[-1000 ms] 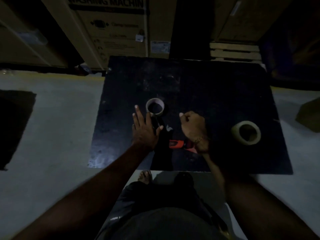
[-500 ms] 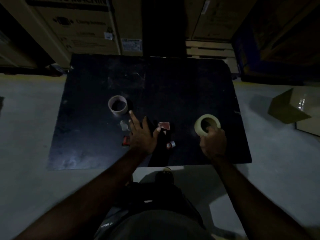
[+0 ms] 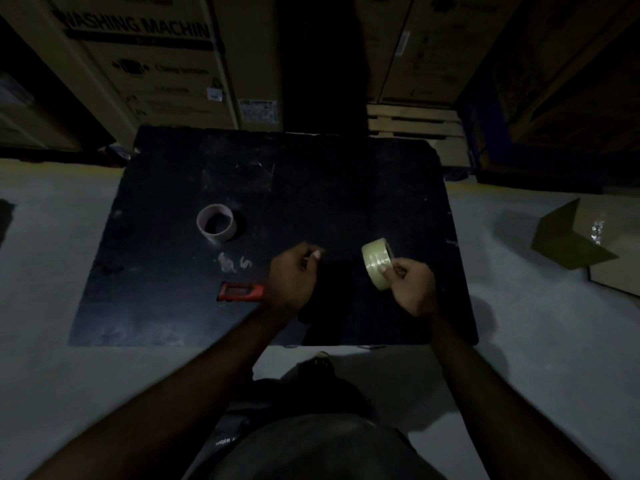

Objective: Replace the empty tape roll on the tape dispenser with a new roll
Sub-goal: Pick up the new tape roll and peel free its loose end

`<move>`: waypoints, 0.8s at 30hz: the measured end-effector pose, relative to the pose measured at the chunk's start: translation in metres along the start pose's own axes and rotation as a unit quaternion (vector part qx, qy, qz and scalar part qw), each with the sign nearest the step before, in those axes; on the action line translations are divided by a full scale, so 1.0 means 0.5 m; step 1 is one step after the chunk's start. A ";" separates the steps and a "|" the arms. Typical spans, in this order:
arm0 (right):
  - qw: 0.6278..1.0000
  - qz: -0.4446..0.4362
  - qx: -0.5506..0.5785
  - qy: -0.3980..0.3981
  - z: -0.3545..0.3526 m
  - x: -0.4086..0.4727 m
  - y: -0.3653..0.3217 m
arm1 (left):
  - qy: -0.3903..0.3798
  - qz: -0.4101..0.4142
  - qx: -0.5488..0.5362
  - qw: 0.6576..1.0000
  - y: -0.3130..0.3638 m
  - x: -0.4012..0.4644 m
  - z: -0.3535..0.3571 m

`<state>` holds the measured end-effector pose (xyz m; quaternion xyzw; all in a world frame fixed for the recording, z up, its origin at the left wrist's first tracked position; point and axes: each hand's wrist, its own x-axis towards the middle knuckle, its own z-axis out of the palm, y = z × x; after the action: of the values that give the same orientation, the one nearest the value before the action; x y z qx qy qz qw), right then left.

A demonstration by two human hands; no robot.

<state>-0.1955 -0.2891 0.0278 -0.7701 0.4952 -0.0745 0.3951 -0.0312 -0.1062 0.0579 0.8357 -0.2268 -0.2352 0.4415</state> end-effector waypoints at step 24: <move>0.951 -0.109 0.290 0.012 -0.069 -0.136 -0.347 | -0.089 0.100 -0.279 0.951 0.154 -0.016 -0.122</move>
<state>-0.1248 -0.2172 0.1883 -0.6705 0.3699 -0.2665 0.5852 -0.0147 -0.1018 0.1548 0.6281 -0.2732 -0.3167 0.6562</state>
